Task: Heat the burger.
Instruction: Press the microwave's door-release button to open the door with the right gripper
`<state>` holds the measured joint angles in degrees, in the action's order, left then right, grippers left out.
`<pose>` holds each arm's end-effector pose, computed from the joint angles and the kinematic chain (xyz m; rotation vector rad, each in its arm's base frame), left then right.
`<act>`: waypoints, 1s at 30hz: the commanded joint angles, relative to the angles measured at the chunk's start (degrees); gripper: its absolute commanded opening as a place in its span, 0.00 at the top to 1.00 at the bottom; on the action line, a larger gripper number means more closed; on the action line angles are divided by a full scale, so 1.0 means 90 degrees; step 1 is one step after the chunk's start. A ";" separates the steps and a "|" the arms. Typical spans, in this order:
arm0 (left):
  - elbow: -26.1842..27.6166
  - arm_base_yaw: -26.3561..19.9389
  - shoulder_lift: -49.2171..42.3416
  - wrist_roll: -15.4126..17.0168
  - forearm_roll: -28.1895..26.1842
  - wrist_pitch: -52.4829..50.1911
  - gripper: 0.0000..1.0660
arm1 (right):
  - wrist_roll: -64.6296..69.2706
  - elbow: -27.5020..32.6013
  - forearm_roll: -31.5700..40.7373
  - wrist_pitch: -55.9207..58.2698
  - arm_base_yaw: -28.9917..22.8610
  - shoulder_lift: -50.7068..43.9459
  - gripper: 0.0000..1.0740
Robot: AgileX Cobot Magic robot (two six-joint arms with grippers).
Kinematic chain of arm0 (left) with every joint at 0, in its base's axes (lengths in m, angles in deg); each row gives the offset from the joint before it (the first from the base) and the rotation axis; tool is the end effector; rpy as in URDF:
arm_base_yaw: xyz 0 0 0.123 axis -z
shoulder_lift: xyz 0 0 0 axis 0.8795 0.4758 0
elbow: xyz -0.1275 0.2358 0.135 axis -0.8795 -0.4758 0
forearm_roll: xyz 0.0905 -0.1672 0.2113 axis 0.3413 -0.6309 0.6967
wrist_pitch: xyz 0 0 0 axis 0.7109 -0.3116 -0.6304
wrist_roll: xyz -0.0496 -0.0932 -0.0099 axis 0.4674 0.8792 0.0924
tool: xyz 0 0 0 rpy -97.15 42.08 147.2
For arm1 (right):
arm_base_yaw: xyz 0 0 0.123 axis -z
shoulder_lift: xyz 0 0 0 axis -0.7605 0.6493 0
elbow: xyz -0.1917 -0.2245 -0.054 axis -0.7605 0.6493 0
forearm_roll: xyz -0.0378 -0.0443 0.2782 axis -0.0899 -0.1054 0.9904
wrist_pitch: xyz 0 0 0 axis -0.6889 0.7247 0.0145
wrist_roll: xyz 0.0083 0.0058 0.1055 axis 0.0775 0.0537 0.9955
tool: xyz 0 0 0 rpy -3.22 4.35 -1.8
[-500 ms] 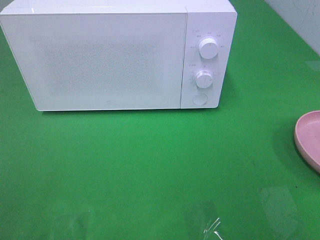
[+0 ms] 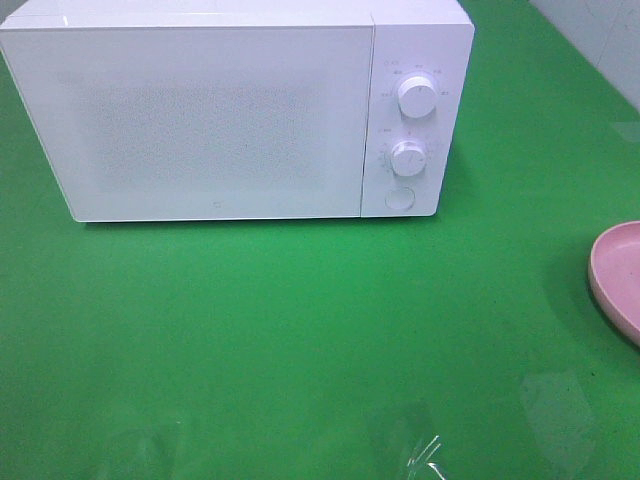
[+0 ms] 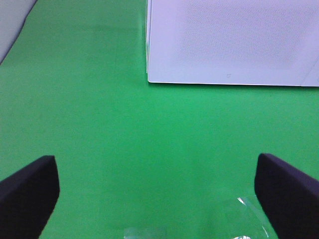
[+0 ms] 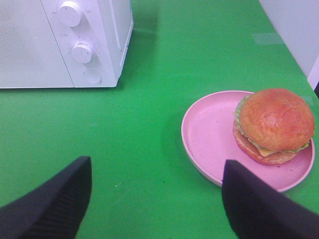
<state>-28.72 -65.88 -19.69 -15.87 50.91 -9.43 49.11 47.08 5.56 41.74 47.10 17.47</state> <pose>0.0185 -0.0156 0.2931 0.0679 2.0130 -0.0902 0.0269 0.0005 0.2931 0.0242 1.9479 0.0629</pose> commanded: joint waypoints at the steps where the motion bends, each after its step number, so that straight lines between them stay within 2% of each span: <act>1: -0.0013 0.0013 -0.0038 0.0025 0.0000 0.0013 0.06 | -0.0064 0.0013 0.0000 -0.0019 0.0045 -0.0166 0.32; 14: -0.0013 0.0013 -0.0038 0.0025 0.0000 0.0013 0.06 | 0.0019 -0.0261 -0.0006 -0.0414 0.0045 0.0255 0.32; 30: -0.0013 0.0013 -0.0038 0.0025 0.0000 0.0013 0.06 | 0.0083 -0.0261 -0.0019 -0.2292 0.0045 0.1725 0.32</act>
<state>-28.72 -65.88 -19.69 -15.87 50.91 -9.43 49.62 45.31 5.56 23.98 47.10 31.27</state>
